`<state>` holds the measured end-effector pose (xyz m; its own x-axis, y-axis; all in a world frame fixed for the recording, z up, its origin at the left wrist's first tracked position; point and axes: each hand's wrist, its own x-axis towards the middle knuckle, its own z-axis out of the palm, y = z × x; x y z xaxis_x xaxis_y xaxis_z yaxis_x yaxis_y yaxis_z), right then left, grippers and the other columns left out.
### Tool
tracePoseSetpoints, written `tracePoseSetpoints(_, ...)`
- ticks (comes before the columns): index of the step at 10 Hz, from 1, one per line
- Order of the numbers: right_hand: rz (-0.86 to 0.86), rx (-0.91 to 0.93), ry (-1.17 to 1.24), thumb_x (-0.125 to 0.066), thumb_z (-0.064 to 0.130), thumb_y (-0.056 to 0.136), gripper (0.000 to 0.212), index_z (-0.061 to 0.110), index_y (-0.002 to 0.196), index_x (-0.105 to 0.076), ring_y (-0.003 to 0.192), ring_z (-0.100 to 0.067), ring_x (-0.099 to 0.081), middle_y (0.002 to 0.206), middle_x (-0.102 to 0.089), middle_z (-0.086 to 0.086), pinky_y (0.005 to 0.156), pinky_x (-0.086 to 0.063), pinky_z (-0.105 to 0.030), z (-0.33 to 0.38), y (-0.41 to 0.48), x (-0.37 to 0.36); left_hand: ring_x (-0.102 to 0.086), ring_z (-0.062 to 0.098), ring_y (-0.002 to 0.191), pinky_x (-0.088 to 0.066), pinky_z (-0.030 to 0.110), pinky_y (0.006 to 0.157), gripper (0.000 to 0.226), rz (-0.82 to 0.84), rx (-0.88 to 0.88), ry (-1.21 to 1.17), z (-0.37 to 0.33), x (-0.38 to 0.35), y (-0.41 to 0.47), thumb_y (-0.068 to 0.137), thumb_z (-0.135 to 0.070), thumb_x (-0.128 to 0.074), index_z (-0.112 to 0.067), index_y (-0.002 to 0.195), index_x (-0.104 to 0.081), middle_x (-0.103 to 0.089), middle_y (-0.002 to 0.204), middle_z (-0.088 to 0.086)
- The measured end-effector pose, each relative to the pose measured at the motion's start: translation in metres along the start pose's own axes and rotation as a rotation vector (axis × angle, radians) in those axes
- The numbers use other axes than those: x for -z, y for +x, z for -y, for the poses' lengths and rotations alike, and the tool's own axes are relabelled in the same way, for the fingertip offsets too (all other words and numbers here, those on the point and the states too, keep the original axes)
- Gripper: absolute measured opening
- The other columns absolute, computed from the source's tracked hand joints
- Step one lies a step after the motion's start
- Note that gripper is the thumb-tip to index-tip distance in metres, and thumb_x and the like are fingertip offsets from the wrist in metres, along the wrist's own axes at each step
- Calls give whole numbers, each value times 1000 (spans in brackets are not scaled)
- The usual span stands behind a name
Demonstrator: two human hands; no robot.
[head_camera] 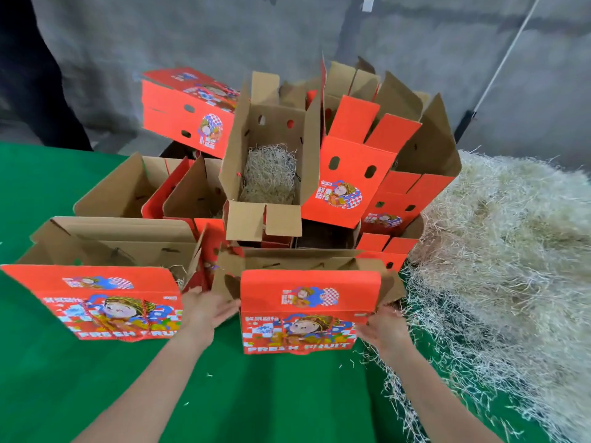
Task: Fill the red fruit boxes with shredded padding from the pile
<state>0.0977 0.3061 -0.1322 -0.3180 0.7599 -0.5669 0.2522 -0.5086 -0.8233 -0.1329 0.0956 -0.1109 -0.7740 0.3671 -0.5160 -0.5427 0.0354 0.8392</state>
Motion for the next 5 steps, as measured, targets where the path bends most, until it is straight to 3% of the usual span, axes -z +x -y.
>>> tracePoseSetpoints(1,74,-15,-40,-66,1,82,49,3,125,-43,102,-35,-58,118,-55,-15,80,-54,-41,-8,5,-16,-67,28,83,-54,33,70,46,127,35,289,10,-18,-1,80,1,-67,-8,119,-46,-64,100,14)
tracePoseSetpoints(2,52,52,-5,-71,16,80,56,3,125,-39,108,-29,-55,117,-55,-14,94,-46,-43,-4,12,-29,-65,20,82,-50,28,66,25,115,-84,428,13,-32,7,82,-20,-70,-14,100,-54,-66,100,8)
tracePoseSetpoints(3,21,69,-8,-72,18,79,62,4,125,-33,107,-29,-55,116,-54,-16,98,-44,-46,-4,12,-34,-63,19,86,-51,32,74,21,99,-170,459,13,-34,18,84,-22,-69,-19,94,-50,-64,99,5)
tracePoseSetpoints(4,26,103,-40,-70,20,81,58,3,124,-36,108,-28,-55,115,-56,-15,99,-43,-46,-8,10,-35,-64,19,89,-53,36,80,28,139,-207,477,18,-30,23,85,-22,-67,-12,105,-50,-64,102,6)
tracePoseSetpoints(5,42,55,-139,-64,26,86,41,0,115,-49,103,-30,-59,108,-62,-14,98,-44,-45,-11,5,-33,-63,25,95,-52,44,88,39,73,-204,497,33,-20,21,87,-23,-64,-5,117,-47,-63,109,12)
